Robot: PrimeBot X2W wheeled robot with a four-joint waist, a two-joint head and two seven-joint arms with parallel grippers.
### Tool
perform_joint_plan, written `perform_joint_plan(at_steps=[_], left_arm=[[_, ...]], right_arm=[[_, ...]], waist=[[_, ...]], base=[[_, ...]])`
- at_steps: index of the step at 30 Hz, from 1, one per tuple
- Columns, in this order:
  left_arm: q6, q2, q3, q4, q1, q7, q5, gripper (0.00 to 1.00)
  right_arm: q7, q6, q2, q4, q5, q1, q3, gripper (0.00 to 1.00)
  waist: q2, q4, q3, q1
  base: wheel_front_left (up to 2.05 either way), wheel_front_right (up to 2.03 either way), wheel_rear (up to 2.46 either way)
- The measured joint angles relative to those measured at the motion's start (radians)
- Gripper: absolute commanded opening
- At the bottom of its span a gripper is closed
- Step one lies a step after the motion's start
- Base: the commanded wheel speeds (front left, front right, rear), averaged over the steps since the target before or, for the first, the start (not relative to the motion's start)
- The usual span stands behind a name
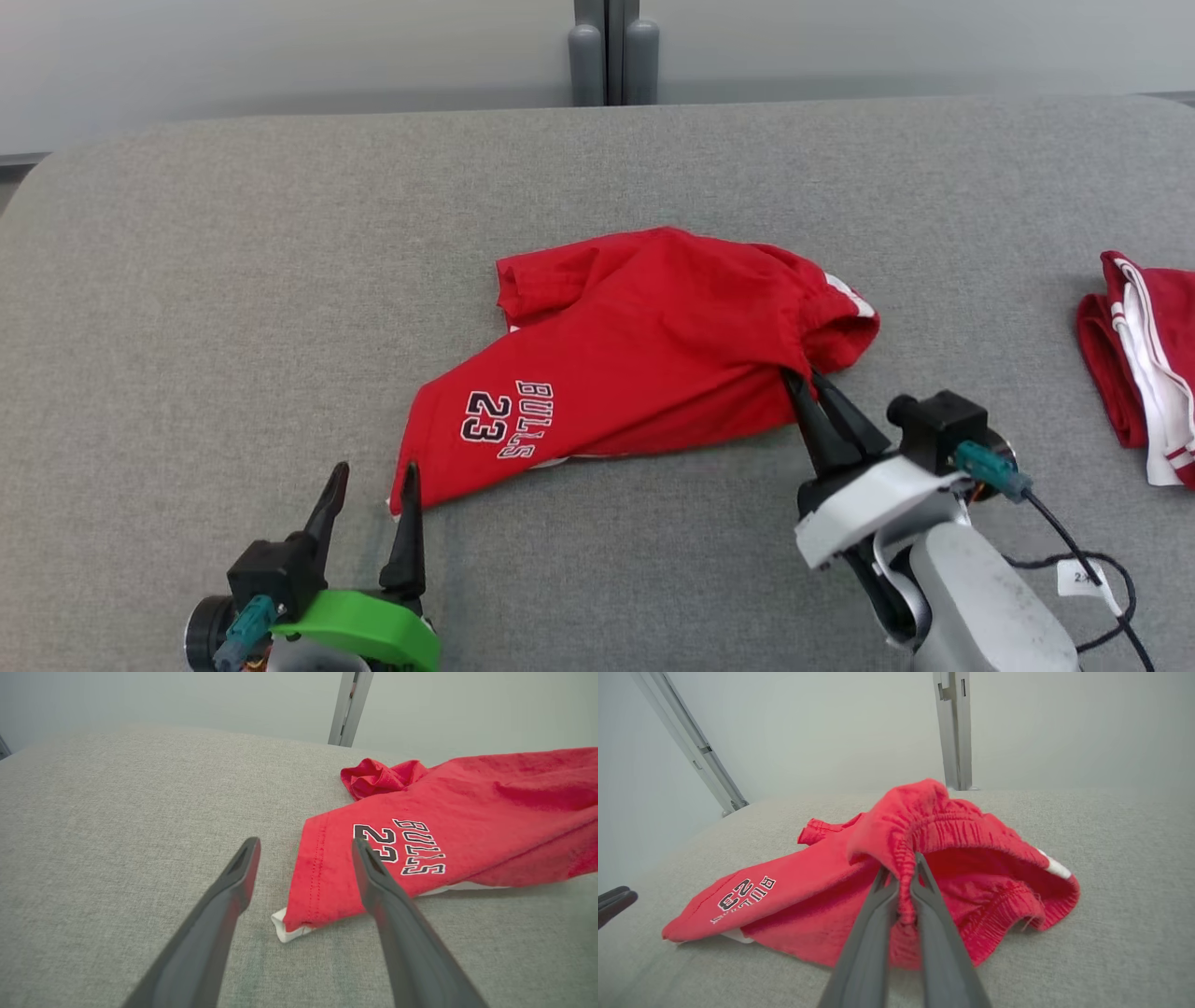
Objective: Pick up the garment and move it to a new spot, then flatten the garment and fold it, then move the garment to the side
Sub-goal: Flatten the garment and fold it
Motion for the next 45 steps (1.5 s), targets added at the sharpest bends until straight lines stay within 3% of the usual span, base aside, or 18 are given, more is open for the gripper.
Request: perform_joint_plan(at_steps=[13, 20, 21, 22, 23, 28, 37, 45], left_arm=[[0.000, 0.009, -0.102, -0.016, -0.129, 0.000, -0.063, 1.00], [0.000, 0.019, -0.129, -0.017, -0.170, 0.000, -0.084, 1.00], [0.000, 0.020, -0.131, -0.018, -0.174, 0.000, -0.085, 1.00], [0.000, 0.020, -0.133, -0.018, -0.178, 0.000, -0.086, 1.00], [0.000, 0.020, -0.133, -0.020, -0.181, 0.000, -0.087, 1.00], [0.000, 0.023, -0.125, -0.026, -0.182, 0.000, -0.086, 1.00], [0.000, 0.025, -0.088, -0.026, -0.115, 0.000, -0.059, 1.00], [0.000, 0.025, -0.128, -0.018, -0.046, 0.000, -0.032, 1.00]], right_arm=[[0.000, 0.000, 0.000, 0.320, -0.221, -0.377, -0.122, 0.00], [0.000, 0.000, 0.001, 0.424, -0.306, -0.452, -0.179, 0.00], [0.000, 0.000, 0.001, 0.429, -0.311, -0.453, -0.183, 0.13], [0.000, 0.000, 0.000, 0.430, -0.314, -0.453, -0.189, 0.46], [-0.001, 0.000, 0.000, 0.428, -0.314, -0.453, -0.193, 1.00], [-0.001, 0.000, 0.001, 0.345, -0.296, -0.420, -0.206, 1.00], [-0.001, 0.000, 0.000, 0.108, -0.228, -0.217, -0.255, 1.00], [-0.001, 0.000, -0.002, 0.017, -0.177, -0.024, -0.299, 1.00]], waist=[[0.0000, 0.074, 0.151, 0.0000], [0.0000, 0.136, 0.230, 0.0000], [0.0000, 0.142, 0.238, 0.0000], [0.0000, 0.148, 0.246, 0.0000], [0.0000, 0.153, 0.252, 0.0000], [0.0000, 0.155, 0.250, 0.0000], [0.0000, 0.108, 0.171, 0.0000], [0.0000, 0.047, 0.078, 0.0000]], base=[[0.00, 0.00, 0.00], [0.00, 0.00, 0.00], [0.00, 0.00, 0.00], [0.00, 0.00, 0.00], [0.00, 0.00, 0.00], [0.00, 0.00, 0.00], [0.00, 0.00, 0.00], [0.00, 0.00, 0.00]])
